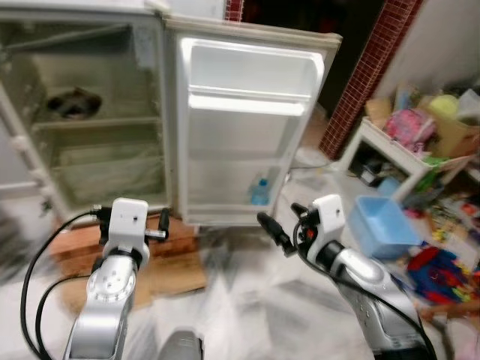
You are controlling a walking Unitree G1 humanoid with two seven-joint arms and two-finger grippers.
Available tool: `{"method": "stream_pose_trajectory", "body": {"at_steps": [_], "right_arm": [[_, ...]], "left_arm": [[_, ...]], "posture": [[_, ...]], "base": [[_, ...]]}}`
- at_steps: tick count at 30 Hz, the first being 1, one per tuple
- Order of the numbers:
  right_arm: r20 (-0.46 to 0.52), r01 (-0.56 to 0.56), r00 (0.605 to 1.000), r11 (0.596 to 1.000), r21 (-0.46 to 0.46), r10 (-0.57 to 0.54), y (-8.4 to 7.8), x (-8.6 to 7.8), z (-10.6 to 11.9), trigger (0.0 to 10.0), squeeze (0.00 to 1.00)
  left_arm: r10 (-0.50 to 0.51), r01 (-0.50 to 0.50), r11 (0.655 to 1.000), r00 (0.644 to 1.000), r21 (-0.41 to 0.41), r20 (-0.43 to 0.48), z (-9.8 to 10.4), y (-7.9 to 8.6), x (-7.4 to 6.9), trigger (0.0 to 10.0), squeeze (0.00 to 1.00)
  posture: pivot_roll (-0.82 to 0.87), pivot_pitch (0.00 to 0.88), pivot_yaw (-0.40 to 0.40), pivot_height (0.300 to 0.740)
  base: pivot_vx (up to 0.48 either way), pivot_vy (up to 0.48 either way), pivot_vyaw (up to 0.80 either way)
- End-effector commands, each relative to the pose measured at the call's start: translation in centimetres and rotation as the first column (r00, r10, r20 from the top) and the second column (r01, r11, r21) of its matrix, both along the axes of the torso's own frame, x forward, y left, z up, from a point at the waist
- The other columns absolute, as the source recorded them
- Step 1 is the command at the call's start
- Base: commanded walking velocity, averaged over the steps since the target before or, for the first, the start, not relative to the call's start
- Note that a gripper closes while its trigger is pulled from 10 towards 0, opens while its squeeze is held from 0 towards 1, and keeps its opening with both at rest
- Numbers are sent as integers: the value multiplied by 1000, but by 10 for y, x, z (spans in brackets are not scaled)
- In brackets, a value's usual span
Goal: Restocking fridge
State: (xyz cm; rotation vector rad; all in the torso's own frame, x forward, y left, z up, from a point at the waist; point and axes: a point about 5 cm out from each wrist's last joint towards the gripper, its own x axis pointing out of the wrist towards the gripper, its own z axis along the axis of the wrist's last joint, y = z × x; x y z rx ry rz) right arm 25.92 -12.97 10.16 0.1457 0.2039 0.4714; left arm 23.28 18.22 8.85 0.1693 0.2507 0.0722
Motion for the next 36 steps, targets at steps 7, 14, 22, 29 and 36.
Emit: {"method": "stream_pose_trajectory", "body": {"at_steps": [7,14,22,29,36], "right_arm": [[82,142,986,989,49,-146,-14,6,13,10000,0],[97,188,976,980,69,-194,-15,11,18,10000,0],[109,183,976,981,56,-188,-9,22,20,10000,0],[133,174,974,982,68,-182,-10,27,26,10000,0],[169,134,975,988,71,-144,-8,28,32,10000,0]], "left_arm": [[-19,18,1000,997,12,71,9,-7,12,10000,0],[-24,22,1000,994,21,107,14,-8,19,10000,0],[-20,18,1000,994,16,110,13,-9,19,10000,0],[-12,12,1000,994,1,106,12,-8,19,10000,0],[57,-54,998,993,-27,104,10,-4,16,10000,0]], "posture": [[58,0,-56,740],[53,0,-55,740],[60,0,-59,740],[60,0,-63,740],[59,0,-73,740]], "base": [[0,0,0],[0,0,0],[204,-327,0],[349,-323,0],[459,0,0]]}}
